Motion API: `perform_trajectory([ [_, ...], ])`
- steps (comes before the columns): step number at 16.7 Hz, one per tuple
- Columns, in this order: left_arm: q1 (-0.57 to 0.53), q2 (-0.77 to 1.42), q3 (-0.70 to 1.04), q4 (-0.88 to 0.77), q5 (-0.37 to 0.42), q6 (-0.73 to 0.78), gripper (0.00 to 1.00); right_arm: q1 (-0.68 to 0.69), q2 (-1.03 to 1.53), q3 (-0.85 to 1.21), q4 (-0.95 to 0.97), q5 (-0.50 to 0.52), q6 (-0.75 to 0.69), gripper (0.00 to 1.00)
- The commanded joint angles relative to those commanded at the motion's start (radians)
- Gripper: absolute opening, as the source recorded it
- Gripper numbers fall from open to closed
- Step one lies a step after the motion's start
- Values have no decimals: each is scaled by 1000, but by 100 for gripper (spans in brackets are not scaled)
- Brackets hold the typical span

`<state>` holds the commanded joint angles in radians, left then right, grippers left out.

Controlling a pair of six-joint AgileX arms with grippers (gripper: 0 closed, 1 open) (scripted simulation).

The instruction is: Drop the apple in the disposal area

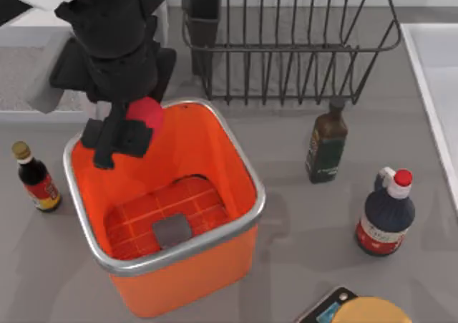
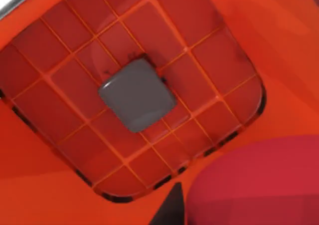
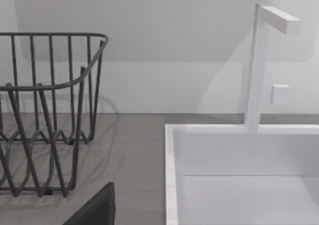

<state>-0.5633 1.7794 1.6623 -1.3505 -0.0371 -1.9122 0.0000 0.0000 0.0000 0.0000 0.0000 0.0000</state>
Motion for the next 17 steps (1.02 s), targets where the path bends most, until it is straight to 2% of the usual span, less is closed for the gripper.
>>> perform_trajectory([
  [3,-78,3,-29,-6,-13,-201,0,0,0,0,0,0,0,100],
  [6,-120,5,-54,-11,-18,-307,0,0,0,0,0,0,0,100],
  [13,-121,4,-58,-9,-17,-320,0,0,0,0,0,0,0,100],
  [17,-117,8,-143,85,-18,-312,0,0,0,0,0,0,0,100],
])
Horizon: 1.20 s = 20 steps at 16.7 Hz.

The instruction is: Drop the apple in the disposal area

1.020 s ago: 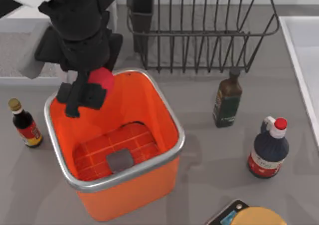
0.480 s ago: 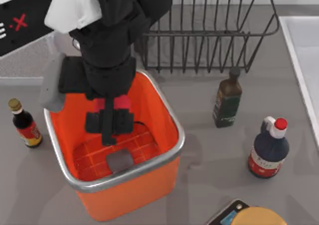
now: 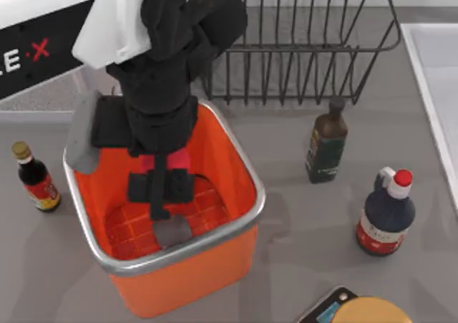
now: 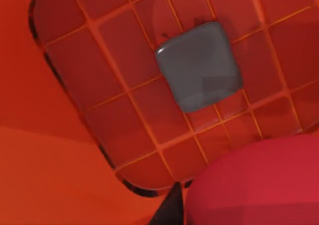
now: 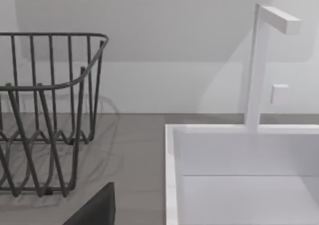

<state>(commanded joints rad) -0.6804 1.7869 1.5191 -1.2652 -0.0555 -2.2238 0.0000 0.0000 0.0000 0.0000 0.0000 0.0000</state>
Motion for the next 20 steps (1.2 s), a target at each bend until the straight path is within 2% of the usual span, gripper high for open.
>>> perform_trajectory([
  [7,7,18,-157,168,1,5,0,0,0,0,0,0,0,100],
  [11,7,21,-165,176,1,4,0,0,0,0,0,0,0,100],
  [20,7,21,-165,176,1,4,68,0,0,0,0,0,0,100],
])
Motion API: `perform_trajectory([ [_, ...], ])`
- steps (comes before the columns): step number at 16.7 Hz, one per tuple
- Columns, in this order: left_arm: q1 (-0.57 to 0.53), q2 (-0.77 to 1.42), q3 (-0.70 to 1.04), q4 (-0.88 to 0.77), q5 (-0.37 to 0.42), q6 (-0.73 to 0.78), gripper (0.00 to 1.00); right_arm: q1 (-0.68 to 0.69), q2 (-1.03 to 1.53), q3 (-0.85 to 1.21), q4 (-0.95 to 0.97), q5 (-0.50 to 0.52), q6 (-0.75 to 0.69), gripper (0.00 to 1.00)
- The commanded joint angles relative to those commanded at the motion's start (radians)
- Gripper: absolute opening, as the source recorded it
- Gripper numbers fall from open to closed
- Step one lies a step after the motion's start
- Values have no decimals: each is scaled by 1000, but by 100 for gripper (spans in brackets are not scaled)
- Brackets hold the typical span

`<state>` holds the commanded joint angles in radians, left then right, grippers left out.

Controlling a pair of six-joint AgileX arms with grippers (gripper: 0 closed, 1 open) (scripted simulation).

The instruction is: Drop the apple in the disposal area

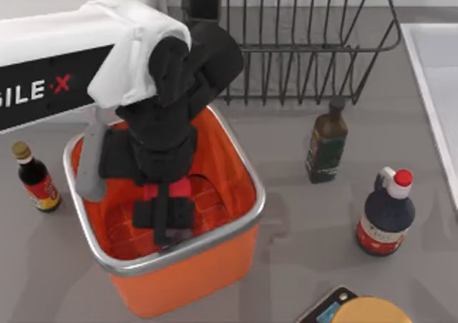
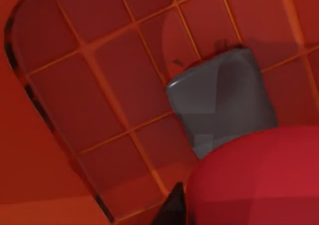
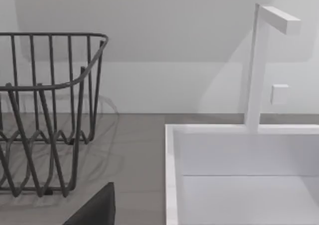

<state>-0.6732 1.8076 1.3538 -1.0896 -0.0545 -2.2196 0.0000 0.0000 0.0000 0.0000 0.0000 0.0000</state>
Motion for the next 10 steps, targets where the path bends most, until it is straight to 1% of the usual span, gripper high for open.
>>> perform_trajectory([
  [4,0,0,0,0,0,0,98,0,0,0,0,0,0,100],
  [5,0,0,0,0,0,0,100,0,0,0,0,0,0,100],
  [10,0,0,0,0,0,0,100,0,0,0,0,0,0,100],
])
